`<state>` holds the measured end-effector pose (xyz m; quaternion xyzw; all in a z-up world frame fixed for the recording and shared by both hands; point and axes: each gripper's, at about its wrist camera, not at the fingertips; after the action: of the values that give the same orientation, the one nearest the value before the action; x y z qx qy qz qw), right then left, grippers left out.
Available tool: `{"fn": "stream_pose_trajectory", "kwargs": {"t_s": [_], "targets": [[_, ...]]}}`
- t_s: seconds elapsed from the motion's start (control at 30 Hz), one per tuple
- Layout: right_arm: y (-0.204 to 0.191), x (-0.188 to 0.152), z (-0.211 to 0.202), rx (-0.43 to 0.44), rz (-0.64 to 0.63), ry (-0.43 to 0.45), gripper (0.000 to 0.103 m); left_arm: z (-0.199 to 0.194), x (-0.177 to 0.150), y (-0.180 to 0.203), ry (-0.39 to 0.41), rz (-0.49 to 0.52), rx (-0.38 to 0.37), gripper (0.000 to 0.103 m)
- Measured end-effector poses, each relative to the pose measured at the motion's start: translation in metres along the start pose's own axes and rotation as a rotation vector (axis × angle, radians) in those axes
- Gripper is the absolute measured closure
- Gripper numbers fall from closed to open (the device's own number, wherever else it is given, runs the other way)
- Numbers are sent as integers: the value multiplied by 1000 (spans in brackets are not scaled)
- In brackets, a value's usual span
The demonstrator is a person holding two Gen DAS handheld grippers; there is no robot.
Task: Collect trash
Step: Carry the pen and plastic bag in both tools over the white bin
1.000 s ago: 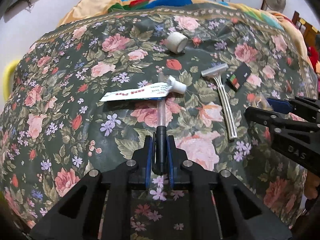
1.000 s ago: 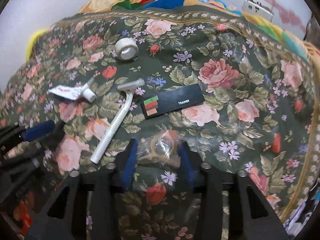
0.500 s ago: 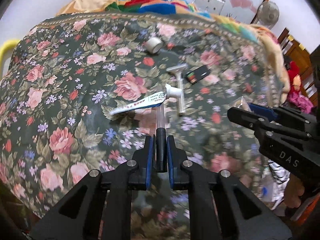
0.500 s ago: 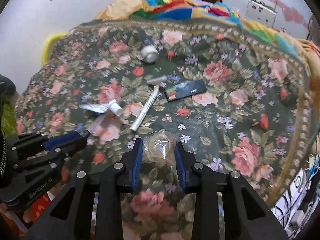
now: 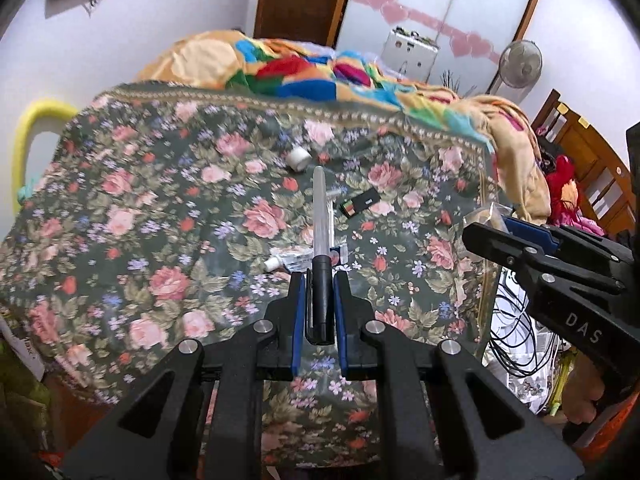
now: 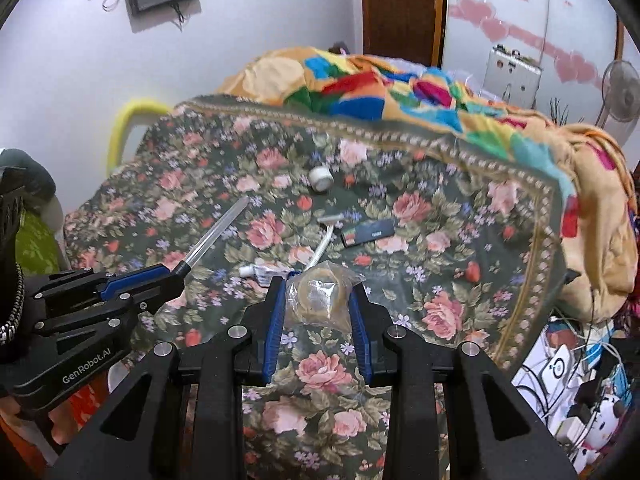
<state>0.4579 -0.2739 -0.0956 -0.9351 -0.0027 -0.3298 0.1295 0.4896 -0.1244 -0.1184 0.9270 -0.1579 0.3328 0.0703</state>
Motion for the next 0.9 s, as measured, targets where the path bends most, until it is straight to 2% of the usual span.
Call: {"fn": "stream_pose_trajectory", "kwargs": {"t_s": [0.13, 0.43, 0.7, 0.9], "targets": [[-15, -3, -24, 23, -15, 26, 75, -35, -10, -3, 31, 3, 44, 91], [-72, -27, -64, 103, -92, 56, 75, -115, -57, -27, 64, -42, 150, 91], [-138, -63, -88, 185, -188, 56, 75, -185, -124, -67, 75, -123, 252, 91], [-188, -94, -95, 237, -279, 37, 75, -222, -174, -97, 75, -204, 317, 91]]}}
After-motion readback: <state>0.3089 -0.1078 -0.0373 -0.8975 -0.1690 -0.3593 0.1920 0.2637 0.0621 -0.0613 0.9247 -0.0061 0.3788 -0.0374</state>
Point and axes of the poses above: each gripper's, at about its wrist camera, not at the fingertips, and z roughly the way its jaws point, y to its right, x to its top, and after that the axes turned 15 degrees about z, right-handed
